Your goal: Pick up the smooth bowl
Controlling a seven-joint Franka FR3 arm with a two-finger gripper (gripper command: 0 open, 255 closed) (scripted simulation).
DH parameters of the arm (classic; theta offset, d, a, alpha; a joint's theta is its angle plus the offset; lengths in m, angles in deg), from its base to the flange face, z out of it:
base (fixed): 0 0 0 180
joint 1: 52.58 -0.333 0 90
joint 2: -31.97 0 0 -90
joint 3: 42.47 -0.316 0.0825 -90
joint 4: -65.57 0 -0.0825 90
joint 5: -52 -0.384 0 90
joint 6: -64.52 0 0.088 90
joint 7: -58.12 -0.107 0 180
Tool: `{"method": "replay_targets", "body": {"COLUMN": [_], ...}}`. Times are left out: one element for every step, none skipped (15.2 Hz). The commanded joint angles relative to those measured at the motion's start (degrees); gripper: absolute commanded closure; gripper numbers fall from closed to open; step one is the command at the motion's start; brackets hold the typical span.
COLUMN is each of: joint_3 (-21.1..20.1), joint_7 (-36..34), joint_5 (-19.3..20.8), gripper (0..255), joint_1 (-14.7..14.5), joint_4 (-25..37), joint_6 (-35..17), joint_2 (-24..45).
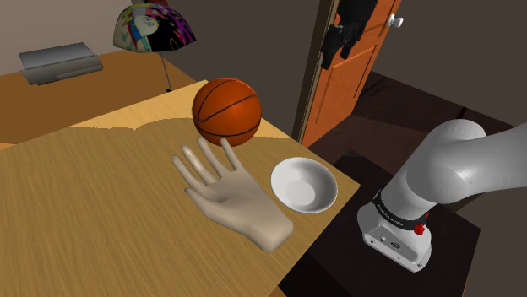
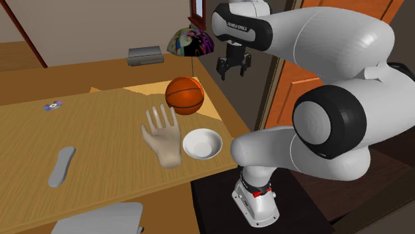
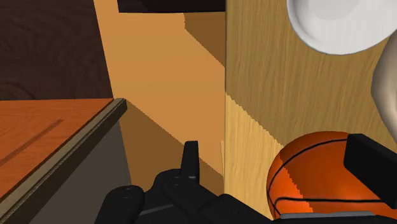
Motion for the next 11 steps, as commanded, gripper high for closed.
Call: {"method": "replay_targets", "body": {"joint_3": [0.0, 0.87, 1.73, 2.59, 3.43, 4.27, 5.11, 5.93, 6.76, 7.59, 8.42], "joint_7": [0.0, 0.9, 1.8, 2.74, 3.69, 4.67, 5.66, 6.69, 7.73, 8.81, 9.91], "joint_5": [0.0, -0.85, -1.7, -2.54, -3.39, -4.24, -5.08, -5.94, -6.79, -7.66, -8.54], "gripper": [0, 0, 0, 0, 0, 0, 0, 0, 0, 0, 0], "joint_1": [0.0, -0.42, -0.85, -1.27, -1.7, -2.13, -2.58, -3.03, -3.5, -3.99, -4.5], "joint_4": [0.0, -1.9, -3.77, -5.6, -7.41, -9.18, -10.93, -12.64, -14.32, -15.96, -17.57], "joint_6": [0.0, -1.07, -2.14, -3.2, -4.25, -5.31, -6.36, -7.42, -8.48, -9.54, -10.62], "joint_2": [0.0, -0.31, -0.58, -0.8, -0.97, -1.1, -1.17, -1.19, -1.16, -1.06, -0.91]}}
